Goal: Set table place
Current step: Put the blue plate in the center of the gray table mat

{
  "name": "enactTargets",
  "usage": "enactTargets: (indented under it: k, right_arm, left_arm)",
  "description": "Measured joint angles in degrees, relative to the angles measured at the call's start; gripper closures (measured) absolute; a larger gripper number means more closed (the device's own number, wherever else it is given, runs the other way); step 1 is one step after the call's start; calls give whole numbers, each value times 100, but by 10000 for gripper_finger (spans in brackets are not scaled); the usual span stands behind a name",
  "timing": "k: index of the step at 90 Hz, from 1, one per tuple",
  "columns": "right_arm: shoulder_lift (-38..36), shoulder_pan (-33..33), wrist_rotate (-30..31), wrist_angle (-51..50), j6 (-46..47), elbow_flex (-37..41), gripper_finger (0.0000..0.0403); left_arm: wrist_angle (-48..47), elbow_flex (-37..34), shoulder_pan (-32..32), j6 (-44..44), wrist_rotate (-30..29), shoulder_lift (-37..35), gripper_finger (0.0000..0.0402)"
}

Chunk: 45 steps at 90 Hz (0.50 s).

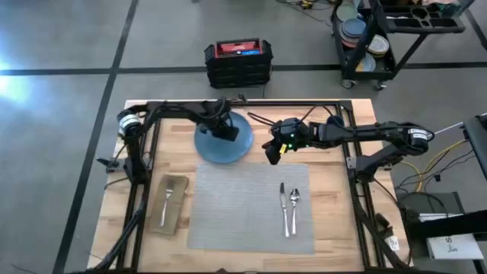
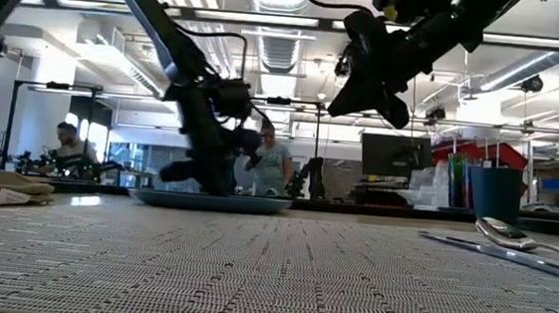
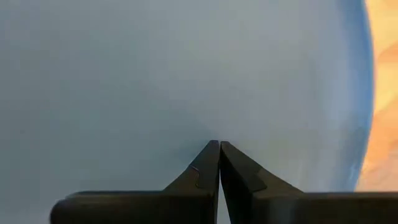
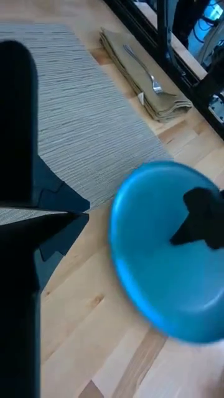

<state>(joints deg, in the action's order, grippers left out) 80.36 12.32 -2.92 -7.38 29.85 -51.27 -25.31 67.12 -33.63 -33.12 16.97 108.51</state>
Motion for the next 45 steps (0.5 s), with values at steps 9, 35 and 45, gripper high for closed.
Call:
enactTargets:
  k: [9, 35, 45]
  right_arm:
    - [0, 9, 2, -18, -5, 0, 400]
    - [0, 37, 306, -30, 15, 0, 378]
    - [0, 37, 304, -30, 15, 0, 352]
  left_arm:
    - [-30, 476, 35, 81, 110, -7, 402]
    - [-1160, 1183, -102, 928, -1021, -767, 381]
    - [-1620, 960, -382, 1110, -1179, -970, 341]
